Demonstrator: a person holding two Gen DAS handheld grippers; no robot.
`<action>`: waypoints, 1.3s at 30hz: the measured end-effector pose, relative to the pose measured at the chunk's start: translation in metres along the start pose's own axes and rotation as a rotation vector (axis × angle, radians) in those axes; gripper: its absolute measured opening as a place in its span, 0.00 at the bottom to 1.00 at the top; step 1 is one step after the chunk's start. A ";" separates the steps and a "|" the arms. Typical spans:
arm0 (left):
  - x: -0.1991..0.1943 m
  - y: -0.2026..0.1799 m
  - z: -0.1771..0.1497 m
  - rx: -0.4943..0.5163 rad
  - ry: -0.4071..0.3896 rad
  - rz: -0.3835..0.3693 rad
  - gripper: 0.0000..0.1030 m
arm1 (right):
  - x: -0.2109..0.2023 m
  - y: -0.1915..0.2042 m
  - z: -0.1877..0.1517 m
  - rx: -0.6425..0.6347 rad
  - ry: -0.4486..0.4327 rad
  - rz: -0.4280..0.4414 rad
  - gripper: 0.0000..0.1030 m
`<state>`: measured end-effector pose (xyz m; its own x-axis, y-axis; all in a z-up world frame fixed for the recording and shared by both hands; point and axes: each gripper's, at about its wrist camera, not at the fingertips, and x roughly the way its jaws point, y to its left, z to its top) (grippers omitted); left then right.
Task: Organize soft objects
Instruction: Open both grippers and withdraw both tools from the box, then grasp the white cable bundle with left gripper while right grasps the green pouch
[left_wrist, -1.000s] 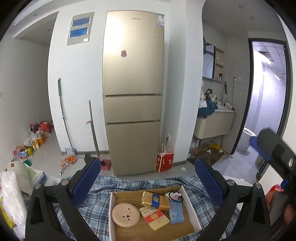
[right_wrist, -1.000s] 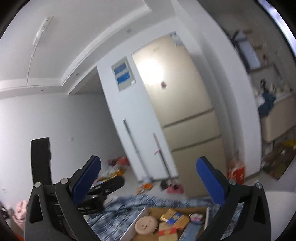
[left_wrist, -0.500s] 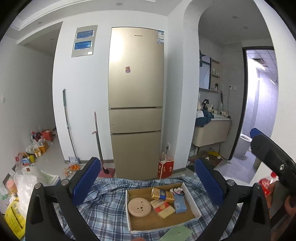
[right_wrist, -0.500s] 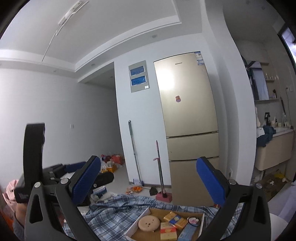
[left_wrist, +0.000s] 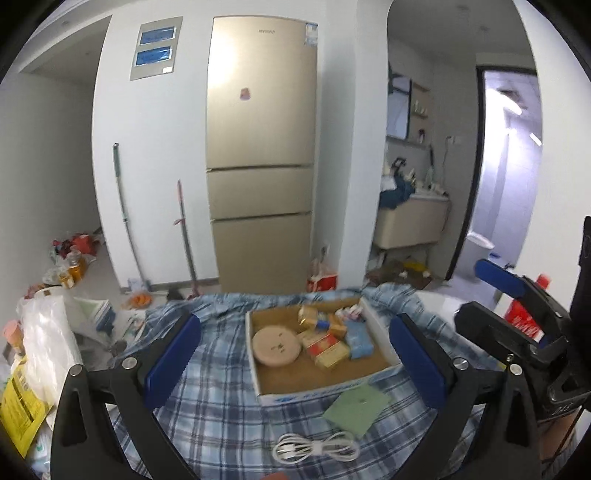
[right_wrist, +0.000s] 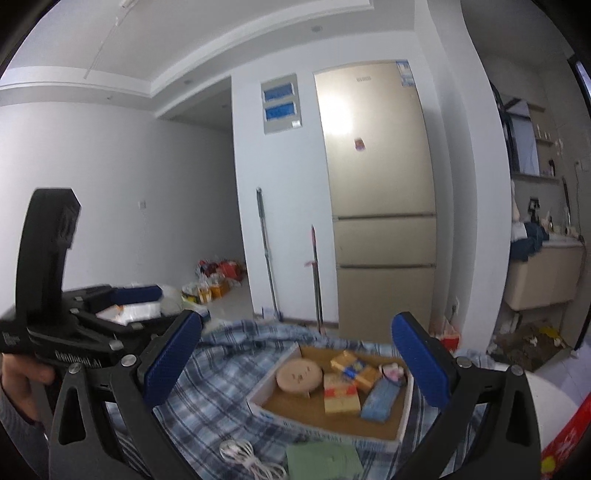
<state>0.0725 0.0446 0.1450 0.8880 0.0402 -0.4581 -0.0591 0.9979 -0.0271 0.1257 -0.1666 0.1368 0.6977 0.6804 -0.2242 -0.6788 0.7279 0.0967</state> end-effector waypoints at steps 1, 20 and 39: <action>0.005 0.001 -0.006 0.009 0.011 0.013 1.00 | 0.003 -0.003 -0.007 0.003 0.015 -0.005 1.00; 0.097 0.006 -0.098 0.021 0.296 -0.078 1.00 | 0.040 -0.062 -0.093 0.199 0.177 -0.003 1.00; 0.146 0.008 -0.153 -0.006 0.591 -0.142 1.00 | 0.052 -0.050 -0.101 0.174 0.253 0.010 1.00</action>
<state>0.1323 0.0503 -0.0577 0.4841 -0.1298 -0.8654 0.0373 0.9911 -0.1278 0.1726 -0.1767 0.0227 0.5969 0.6608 -0.4550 -0.6206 0.7397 0.2601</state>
